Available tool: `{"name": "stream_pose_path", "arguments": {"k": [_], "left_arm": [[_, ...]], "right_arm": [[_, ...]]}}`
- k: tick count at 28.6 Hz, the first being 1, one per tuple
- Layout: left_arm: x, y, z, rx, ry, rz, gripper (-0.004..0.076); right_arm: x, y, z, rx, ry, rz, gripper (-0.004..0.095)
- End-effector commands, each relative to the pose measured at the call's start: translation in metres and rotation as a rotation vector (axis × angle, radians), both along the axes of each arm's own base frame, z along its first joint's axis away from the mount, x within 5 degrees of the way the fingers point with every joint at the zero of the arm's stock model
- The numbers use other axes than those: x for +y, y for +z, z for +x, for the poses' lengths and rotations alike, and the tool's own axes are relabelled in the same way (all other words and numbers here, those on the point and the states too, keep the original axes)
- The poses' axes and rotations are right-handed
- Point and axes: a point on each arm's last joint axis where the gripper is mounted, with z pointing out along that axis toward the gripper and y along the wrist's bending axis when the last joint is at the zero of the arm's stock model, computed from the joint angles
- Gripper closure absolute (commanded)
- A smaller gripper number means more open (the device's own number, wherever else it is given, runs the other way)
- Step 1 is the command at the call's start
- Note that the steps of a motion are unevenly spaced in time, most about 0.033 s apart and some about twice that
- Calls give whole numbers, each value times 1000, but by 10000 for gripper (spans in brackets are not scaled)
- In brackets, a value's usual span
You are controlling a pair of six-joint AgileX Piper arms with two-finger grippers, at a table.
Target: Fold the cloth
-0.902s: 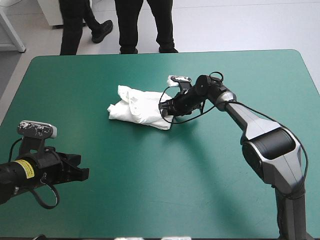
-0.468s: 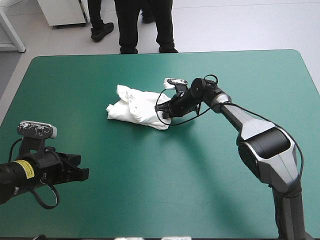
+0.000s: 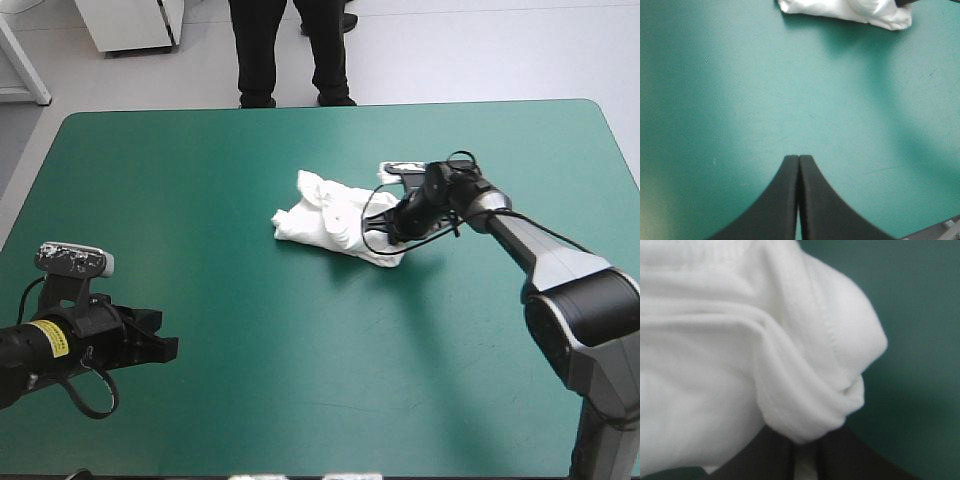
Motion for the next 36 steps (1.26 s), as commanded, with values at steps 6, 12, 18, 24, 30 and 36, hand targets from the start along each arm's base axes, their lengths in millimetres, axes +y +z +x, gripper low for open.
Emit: {"name": "stream_pose_path", "arguments": {"k": [6, 12, 18, 24, 30, 36], "left_arm": [[-2, 9, 1, -52, -2, -49, 734], [-2, 9, 1, -53, -1, -45, 734], [-2, 9, 1, -56, -2, -45, 734], [-2, 9, 1, -55, -4, -42, 734], [-1, 9, 2, -63, -2, -29, 734], [-1, 9, 2, -73, -26, -10, 734]], "right_arm": [[-114, 26, -63, -120, -198, -68, 925], [-187, 29, -111, -121, -358, -157, 925], [-231, 30, -149, -150, -557, -174, 925], [-255, 24, -169, -147, -697, -187, 925], [-258, 24, -170, -158, -711, -181, 925], [-257, 23, -172, -125, -702, -177, 454]]}}
